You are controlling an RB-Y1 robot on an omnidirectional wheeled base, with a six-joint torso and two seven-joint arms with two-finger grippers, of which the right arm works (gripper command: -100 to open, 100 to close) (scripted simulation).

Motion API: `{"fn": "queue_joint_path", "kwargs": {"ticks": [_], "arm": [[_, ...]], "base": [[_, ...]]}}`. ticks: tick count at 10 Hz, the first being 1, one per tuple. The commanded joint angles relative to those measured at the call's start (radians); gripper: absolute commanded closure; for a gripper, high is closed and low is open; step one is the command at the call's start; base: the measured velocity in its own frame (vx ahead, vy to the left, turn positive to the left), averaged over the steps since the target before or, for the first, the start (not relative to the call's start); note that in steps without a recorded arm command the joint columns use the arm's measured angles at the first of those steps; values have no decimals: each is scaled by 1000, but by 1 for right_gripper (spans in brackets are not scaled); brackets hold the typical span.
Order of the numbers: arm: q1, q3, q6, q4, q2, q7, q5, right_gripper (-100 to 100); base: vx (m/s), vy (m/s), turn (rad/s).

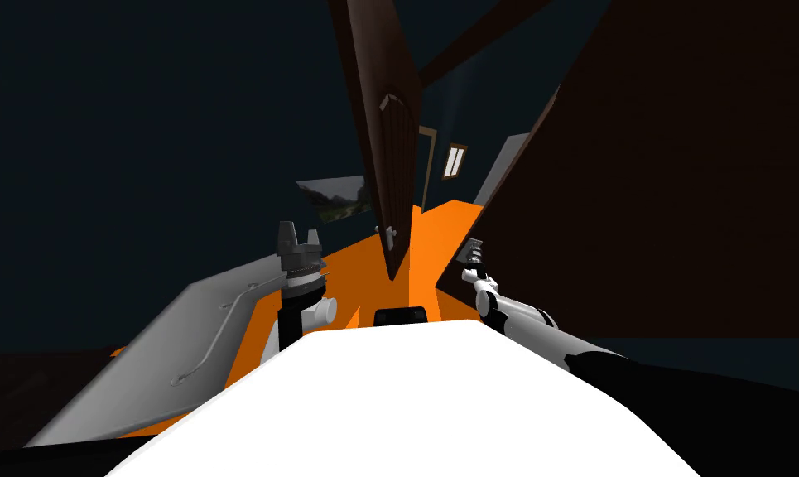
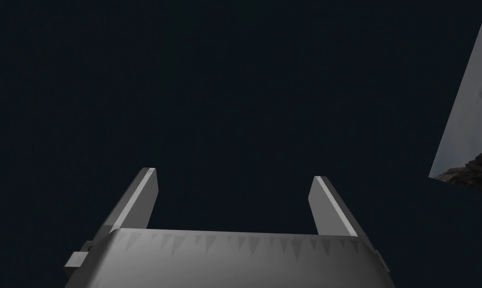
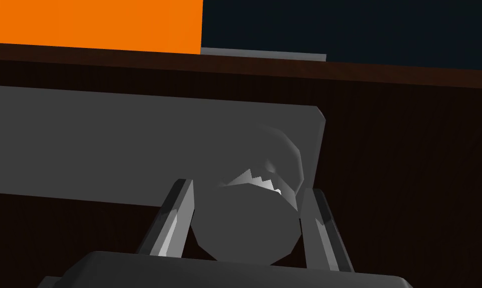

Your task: Pull the door open

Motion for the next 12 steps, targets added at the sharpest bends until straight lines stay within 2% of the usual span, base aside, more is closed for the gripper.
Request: {"fn": "queue_joint_path", "kwargs": {"ticks": [1,2,3,10,12], "arm": [[2,18,2,-11,6,-11,6,100],[-7,13,-5,9,1,-6,4,100],[-10,29,-4,10,10,-13,10,100],[-30,107,-4,-4,34,-51,40,100],[-33,121,-4,-6,39,-58,45,100]], "base": [[-257,-14,57],[-115,2,40],[-173,-8,49],[-212,-31,54],[-230,-3,38]]}}
